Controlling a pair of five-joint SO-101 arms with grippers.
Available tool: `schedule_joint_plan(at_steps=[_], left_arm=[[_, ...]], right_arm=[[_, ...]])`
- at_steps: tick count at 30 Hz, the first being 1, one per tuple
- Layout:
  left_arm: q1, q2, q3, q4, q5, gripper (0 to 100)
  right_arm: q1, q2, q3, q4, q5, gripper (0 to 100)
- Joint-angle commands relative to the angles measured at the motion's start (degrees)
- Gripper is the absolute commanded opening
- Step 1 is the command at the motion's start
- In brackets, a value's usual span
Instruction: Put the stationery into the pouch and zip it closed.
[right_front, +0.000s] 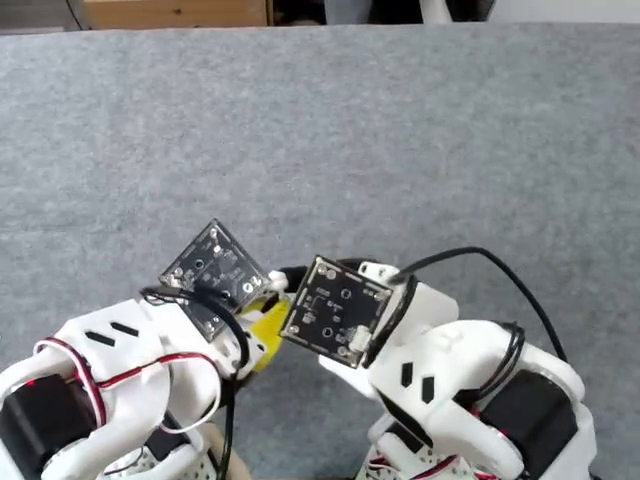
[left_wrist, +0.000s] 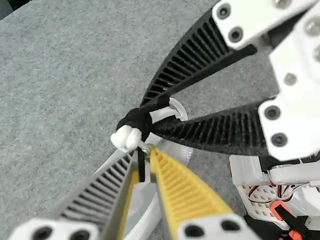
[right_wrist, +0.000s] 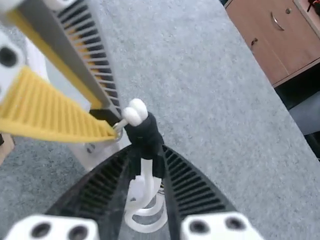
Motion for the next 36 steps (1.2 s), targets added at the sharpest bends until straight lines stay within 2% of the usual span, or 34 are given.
schedule_joint_plan(at_steps=[1, 11, 19, 21, 26, 36], left_arm=[[0.04, 0.18, 2.95, 2.81, -0.97, 3], [0.40, 0.09, 2.77, 3.16, -1.14, 3], [3.74, -0.09, 2.59, 5.71, -8.09, 3], [3.91, -0.09, 2.59, 5.71, -9.05, 3], [3.91, -0.09, 2.51, 5.27, -9.05, 3], [3.47, -0.09, 2.51, 5.27, -8.88, 3]], right_arm=[[-0.88, 0.04, 0.31, 1.14, 0.18, 9.8], [-1.85, 0.48, -2.33, 2.11, 0.88, 20.4], [-6.15, 0.04, -2.68, 5.54, 0.62, 20.8], [-6.15, 0.04, -2.68, 5.54, 0.79, 18.5], [-9.58, 0.40, -1.54, 6.59, 0.79, 0.8], [-10.73, 0.13, -0.13, 6.51, 2.64, 1.2]])
